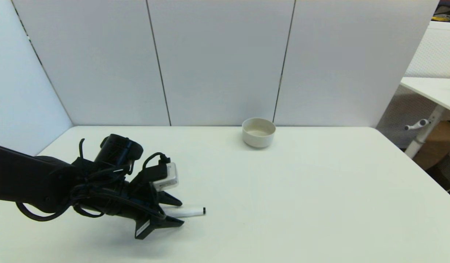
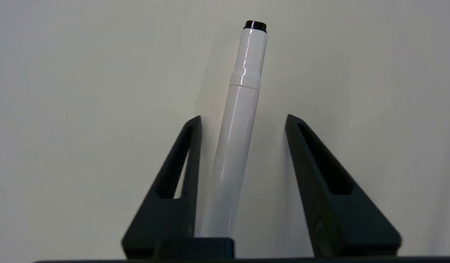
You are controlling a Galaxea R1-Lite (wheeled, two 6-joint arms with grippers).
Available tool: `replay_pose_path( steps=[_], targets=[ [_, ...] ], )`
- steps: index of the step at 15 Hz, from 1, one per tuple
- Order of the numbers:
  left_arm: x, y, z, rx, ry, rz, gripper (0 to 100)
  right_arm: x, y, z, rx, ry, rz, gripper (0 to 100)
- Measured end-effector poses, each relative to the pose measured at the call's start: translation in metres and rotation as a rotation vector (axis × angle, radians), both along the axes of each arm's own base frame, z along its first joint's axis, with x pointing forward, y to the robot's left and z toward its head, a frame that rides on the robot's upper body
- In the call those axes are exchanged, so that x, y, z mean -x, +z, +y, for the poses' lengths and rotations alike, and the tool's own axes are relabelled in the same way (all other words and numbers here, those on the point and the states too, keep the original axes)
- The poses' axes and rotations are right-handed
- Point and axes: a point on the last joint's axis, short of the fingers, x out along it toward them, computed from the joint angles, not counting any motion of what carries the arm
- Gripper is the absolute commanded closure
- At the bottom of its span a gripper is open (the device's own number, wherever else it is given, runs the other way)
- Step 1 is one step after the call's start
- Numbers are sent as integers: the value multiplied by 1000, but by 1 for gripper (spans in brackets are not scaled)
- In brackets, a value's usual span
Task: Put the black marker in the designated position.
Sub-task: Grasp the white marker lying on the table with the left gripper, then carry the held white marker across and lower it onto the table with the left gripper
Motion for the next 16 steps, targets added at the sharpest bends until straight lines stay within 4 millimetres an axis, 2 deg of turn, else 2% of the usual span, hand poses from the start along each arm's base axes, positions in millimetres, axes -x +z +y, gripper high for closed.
replay_pose_path(
  steps=[6,9,13,16],
  targets=[
    [3,-2,1,-3,-2,10,100,0,0,0,-1,0,0,0],
    [-1,7,0,5,1,-24,100,0,0,0,0,0,0,0],
    [-24,50,-9,46,17,-168,100,0,0,0,0,0,0,0],
    [-53,93,-20,57,63,-303,100,0,0,0,-1,0,0,0]
  ],
)
